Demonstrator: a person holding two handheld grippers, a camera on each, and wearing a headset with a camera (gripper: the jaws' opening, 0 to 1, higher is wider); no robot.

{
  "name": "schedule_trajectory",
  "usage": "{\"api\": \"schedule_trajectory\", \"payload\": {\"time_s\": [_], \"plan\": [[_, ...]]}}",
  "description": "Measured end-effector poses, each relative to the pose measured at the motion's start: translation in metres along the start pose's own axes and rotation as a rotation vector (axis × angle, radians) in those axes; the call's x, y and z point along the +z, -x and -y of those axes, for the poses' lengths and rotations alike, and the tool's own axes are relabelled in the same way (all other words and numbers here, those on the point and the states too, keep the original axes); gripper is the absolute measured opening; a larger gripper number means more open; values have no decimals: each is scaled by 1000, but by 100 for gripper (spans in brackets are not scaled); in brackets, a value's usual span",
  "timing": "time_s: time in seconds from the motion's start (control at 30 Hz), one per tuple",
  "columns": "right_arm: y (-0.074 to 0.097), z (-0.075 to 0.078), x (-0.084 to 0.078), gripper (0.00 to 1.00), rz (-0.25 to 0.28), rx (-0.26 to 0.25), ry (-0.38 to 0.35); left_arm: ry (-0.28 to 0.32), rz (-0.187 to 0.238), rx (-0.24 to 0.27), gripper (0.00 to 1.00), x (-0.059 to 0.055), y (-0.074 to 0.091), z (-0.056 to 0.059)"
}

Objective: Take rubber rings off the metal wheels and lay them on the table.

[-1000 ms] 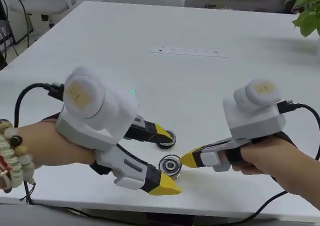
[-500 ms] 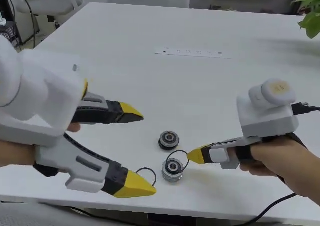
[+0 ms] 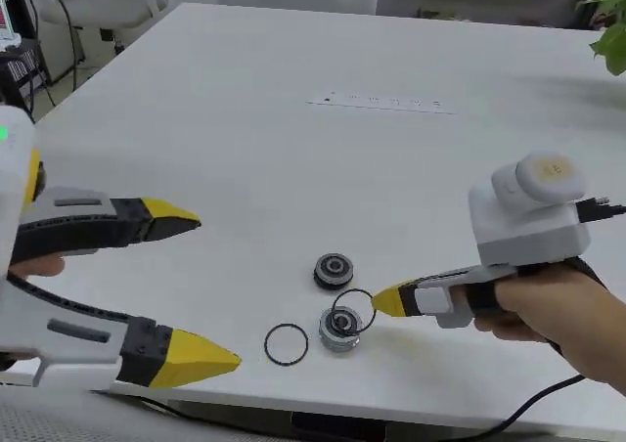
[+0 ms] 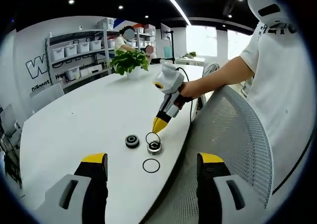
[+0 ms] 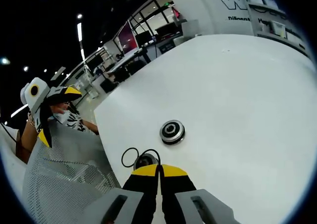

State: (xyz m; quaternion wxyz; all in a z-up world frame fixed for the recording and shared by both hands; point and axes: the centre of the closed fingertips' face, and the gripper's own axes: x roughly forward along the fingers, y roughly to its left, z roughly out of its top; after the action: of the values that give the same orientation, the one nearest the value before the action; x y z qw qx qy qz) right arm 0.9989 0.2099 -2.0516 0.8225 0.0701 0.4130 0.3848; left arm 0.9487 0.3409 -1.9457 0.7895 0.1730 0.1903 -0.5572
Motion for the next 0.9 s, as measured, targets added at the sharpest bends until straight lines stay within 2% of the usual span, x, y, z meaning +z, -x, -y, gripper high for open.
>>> {"api": "schedule_trajectory", "payload": {"time_s": [0.13, 0.23, 0.4, 0.53, 0.7, 0.8, 0.9], "plan": [[1, 1, 0, 0, 1, -4, -2, 24, -3, 32, 71, -8, 8, -5], [1, 1, 1, 0, 6, -6, -1, 55, 10, 72, 71, -13, 14, -13], [2, 2, 1, 0, 8, -10, -2, 80, 15, 94, 72, -20, 18, -16], [3, 3, 2, 0, 13, -13, -5, 101, 23, 103, 73, -23, 18, -17], [5, 4, 4, 0, 24, -16, -12, 136, 54, 111, 76, -23, 15, -17], [5, 5, 5, 0, 29, -19, -16, 149, 45, 98, 77, -26, 11, -13], [7, 6, 7, 0, 40, -23, -19, 148, 64, 100, 82, -22, 9, -12]]}}
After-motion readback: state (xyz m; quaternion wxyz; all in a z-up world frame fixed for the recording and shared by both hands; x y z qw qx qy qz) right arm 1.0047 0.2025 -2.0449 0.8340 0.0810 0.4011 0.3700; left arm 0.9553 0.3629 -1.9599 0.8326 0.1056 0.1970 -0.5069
